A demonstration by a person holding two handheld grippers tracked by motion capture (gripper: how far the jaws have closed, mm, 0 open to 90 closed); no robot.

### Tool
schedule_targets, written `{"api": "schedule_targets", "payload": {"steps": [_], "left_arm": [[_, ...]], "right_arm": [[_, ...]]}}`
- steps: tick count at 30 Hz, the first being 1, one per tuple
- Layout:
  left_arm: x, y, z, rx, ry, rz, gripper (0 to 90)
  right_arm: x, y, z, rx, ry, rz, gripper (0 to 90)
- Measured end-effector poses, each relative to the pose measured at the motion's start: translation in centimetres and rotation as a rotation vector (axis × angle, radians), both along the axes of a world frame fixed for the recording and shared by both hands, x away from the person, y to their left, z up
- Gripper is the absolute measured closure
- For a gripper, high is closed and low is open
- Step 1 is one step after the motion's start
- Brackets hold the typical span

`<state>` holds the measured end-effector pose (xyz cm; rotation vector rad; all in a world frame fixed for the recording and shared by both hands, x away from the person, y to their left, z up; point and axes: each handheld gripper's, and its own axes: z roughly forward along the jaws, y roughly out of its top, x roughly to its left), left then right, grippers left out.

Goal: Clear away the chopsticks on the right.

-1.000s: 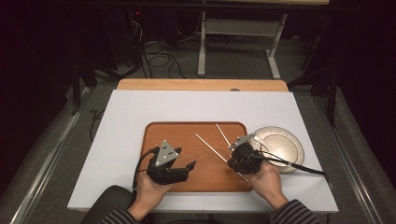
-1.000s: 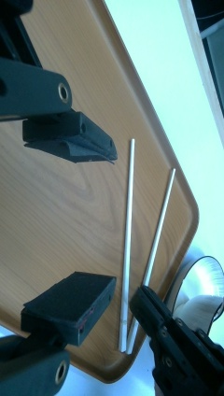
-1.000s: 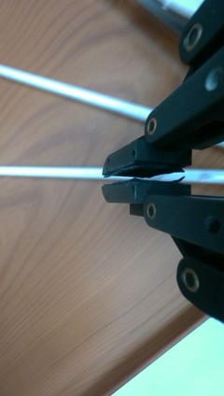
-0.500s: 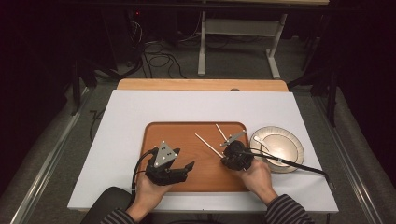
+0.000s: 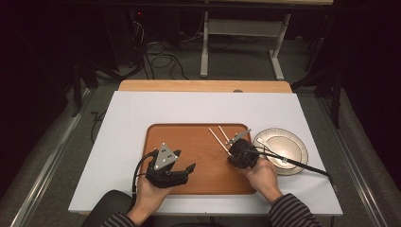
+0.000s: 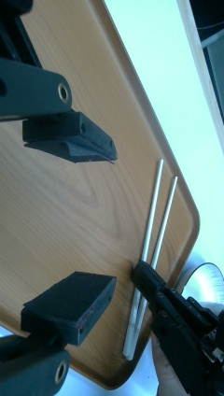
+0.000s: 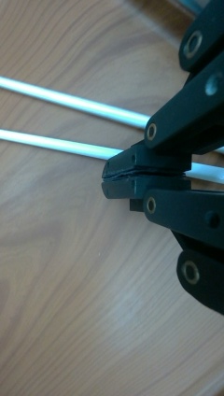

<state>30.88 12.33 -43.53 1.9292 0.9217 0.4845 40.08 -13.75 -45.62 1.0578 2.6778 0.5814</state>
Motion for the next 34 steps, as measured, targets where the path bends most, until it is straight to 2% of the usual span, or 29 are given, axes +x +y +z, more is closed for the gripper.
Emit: {"api": "schedule_targets", "payload": {"steps": [7, 9, 10, 12, 15, 16, 20, 23, 24, 26, 27, 28, 30, 34], "left_arm": [[0.0, 0.1, 0.0, 0.002, -0.002, 0.002, 34.0], [0.0, 0.1, 0.0, 0.002, -0.001, 0.003, 34.0], [0.0, 0.1, 0.0, 0.002, 0.000, 0.003, 34.0], [0.0, 0.1, 0.0, 0.001, -0.001, 0.003, 34.0], [-0.1, 0.2, 0.1, -0.005, 0.001, 0.007, 34.0], [-0.1, 0.2, 0.1, -0.006, 0.002, 0.006, 34.1], [-0.3, 0.1, 0.1, -0.007, 0.001, 0.001, 34.0], [-0.5, 0.1, 0.1, -0.012, 0.001, 0.000, 34.0], [-0.5, 0.1, 0.1, -0.012, 0.000, 0.000, 34.0], [-0.5, 0.1, 0.1, -0.012, 0.002, 0.002, 34.0], [-0.5, 0.1, 0.1, -0.013, 0.004, 0.000, 34.0], [-0.6, 0.0, 0.0, -0.016, 0.007, 0.000, 33.9], [-0.6, 0.0, 0.0, -0.012, 0.012, -0.002, 34.0], [-0.6, 0.2, -0.1, -0.008, 0.026, -0.009, 33.8]], "right_arm": [[0.3, -0.6, 0.1, -0.012, -0.003, -0.022, 89.7], [0.3, -0.7, 0.1, -0.011, -0.006, -0.019, 87.7], [0.2, -0.8, 0.1, -0.006, -0.007, -0.021, 83.2], [-0.4, -1.0, 0.6, 0.002, -0.040, 0.004, 83.2], [-1.8, -1.9, 1.9, 0.033, -0.076, 0.032, 77.3], [-2.5, -2.5, 2.5, 0.052, -0.099, 0.051, 74.9], [-5.4, -5.1, 4.1, 0.131, -0.152, 0.068, 68.0], [-7.5, -7.3, 4.3, 0.182, -0.190, 0.046, 63.3], [-8.1, -8.2, 4.0, 0.217, -0.202, 0.038, 62.2], [-8.9, -9.2, 3.4, 0.255, -0.237, 0.017, 61.3], [-9.1, -9.7, 3.0, 0.275, -0.237, 0.005, 61.1], [-9.1, -9.9, 2.8, 0.280, -0.204, 0.002, 60.0], [-9.3, -9.9, 2.8, 0.271, -0.226, 0.005, 59.7], [-8.8, -9.5, 2.6, 0.267, -0.221, 0.016, 58.6]]}}
